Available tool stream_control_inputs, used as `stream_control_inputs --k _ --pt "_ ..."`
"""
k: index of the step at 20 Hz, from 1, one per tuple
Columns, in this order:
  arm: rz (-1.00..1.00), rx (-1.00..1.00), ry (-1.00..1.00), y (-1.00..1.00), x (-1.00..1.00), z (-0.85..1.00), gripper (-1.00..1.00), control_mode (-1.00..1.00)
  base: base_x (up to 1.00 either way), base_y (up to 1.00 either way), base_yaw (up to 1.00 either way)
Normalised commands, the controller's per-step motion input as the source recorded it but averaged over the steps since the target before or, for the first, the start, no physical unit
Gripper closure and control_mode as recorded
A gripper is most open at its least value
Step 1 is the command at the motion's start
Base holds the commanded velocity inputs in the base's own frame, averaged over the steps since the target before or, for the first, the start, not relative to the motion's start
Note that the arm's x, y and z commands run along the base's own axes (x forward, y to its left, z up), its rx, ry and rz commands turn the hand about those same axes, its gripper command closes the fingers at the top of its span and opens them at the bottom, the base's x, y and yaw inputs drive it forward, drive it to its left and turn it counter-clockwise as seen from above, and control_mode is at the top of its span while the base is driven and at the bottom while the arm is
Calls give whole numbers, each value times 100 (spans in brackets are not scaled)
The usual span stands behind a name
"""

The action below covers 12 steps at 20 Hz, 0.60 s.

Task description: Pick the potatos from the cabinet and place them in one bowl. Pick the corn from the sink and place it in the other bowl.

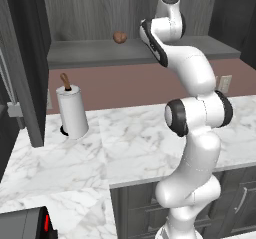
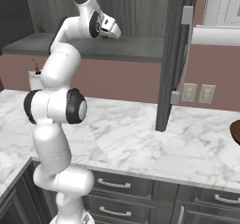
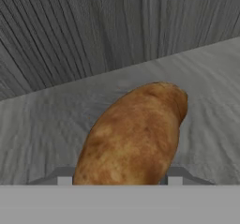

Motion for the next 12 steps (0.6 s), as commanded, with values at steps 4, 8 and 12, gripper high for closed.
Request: stream_control_inputs --k 4,8,12 --pt "0 0 -7 14 -93 0 100 -100 0 0 0" --pt "0 0 -1 23 -100 0 100 -100 0 0 0" --pt "0 0 0 22 -99 9 100 -100 0 0 0"
